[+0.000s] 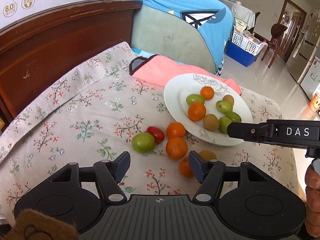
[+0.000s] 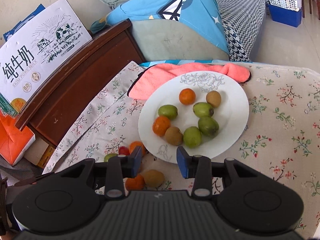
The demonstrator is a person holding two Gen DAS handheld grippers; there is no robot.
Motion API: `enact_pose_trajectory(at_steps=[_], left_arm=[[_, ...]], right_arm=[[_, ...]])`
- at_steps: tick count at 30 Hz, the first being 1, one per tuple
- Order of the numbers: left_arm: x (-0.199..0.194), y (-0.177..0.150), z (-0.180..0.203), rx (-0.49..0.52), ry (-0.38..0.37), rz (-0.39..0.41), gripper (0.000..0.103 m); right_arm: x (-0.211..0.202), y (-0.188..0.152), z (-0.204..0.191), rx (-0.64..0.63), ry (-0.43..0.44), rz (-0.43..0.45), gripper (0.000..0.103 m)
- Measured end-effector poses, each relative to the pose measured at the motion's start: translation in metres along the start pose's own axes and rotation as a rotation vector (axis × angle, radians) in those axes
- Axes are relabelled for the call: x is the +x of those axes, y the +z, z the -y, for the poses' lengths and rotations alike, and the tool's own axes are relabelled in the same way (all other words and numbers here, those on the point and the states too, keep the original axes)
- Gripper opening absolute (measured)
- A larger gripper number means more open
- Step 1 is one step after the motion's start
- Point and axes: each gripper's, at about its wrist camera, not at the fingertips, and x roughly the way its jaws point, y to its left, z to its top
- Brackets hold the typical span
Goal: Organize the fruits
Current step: 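Move the right tool to a brown kiwi while the left tool approaches an orange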
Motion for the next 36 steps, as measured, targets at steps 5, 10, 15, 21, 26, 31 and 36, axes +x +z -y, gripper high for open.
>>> enact_pose_trajectory(at_steps=[5,10,15,21,26,31,36], left_arm=[[0.002,-0.016,0.007,0.039,0.023,-0.025,0.065],[0.005,-0.024,0.007,0.043,0.036,-0.041,0.065],[0.005,-0.025,0.007,0.052,0.031,-0.036,0.065],[0.008,-0.027,0.01,0.058,0.027,-0.04,0.065],[0.009,-0.028,0.013,0.067,0.025,-0.032,0.065],[0.009,-0.026,0.016,0.061,0.013,-0.012,0.065],[0.009,-0.025,0.02,0.063,-0.008,0.015,0.065]], right_arm=[[0.003,-0.014,-0.002,-0.016,-0.013,-0.016,0.039],[0.012,-0.023,-0.009,-0.049,-0.01,-0.042,0.039],[0.023,-0.026,-0.014,-0.068,-0.014,-0.062,0.037],[0.032,-0.028,-0.013,-0.059,-0.01,-0.072,0.036],[0.036,-0.026,-0.011,-0.031,0.007,-0.07,0.031],[0.036,-0.028,-0.006,0.008,0.021,-0.09,0.025],[0.028,-0.026,-0.003,0.005,0.011,-0.08,0.025]])
